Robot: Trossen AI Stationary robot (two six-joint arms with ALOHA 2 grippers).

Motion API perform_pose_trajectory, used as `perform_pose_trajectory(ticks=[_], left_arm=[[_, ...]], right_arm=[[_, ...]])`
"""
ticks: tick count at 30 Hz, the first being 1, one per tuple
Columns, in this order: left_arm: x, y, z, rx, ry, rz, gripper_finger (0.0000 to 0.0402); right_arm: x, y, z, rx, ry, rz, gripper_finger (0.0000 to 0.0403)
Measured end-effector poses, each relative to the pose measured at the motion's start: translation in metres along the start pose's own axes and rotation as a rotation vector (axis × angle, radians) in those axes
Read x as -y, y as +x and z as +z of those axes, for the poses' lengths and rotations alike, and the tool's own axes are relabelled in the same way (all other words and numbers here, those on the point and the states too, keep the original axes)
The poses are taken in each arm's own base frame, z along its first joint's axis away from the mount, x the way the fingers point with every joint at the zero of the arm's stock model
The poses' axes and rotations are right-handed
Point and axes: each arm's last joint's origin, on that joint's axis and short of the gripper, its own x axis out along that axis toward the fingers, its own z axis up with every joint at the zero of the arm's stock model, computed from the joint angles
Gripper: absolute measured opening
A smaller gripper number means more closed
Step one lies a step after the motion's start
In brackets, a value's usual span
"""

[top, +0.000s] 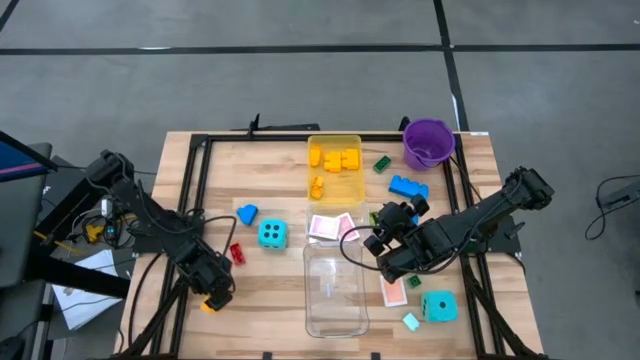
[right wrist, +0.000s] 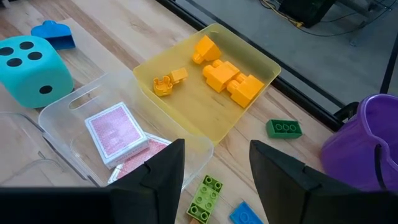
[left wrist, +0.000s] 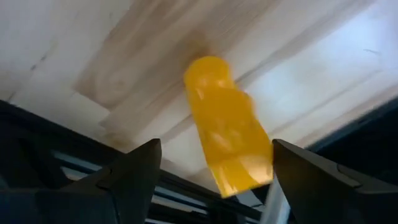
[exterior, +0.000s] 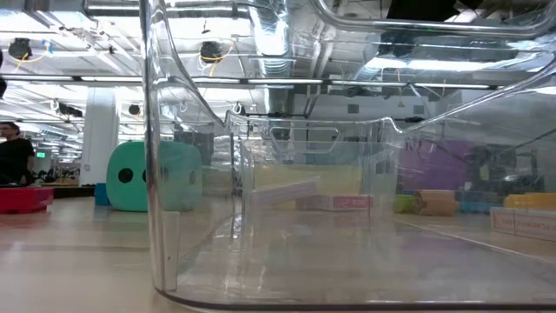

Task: Pick & Place Toys
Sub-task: Put the yellow game piece into the yellow bin

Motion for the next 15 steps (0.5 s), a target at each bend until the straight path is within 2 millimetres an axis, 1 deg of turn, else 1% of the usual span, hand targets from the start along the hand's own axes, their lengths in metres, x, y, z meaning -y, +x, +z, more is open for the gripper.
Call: perform_pose_trajectory(ticks=[5,9,12,15], left_arm=[[-0.003,0.0091,0.0029,-0.012,0.021,-0.048,0.0298],[-0.003,0.0117,0.0039,-0.014,0.033,-0.073,0.0295],[-0.0031,0.0118,0.0039,-0.014,0.052,-0.073,0.0274],[-0.0032,0.0118,0.0039,-0.013,0.053,-0.072,0.0232]], right_arm=[[0.0,0.0,0.0,0.0,0.0,0.0,0.0173],[0.0,0.0,0.0,0.0,0.001,0.0,0.0173],[0.0,0.0,0.0,0.0,0.0,0.0,0.0173],[0.0,0.0,0.0,0.0,0.0,0.0,0.0173]])
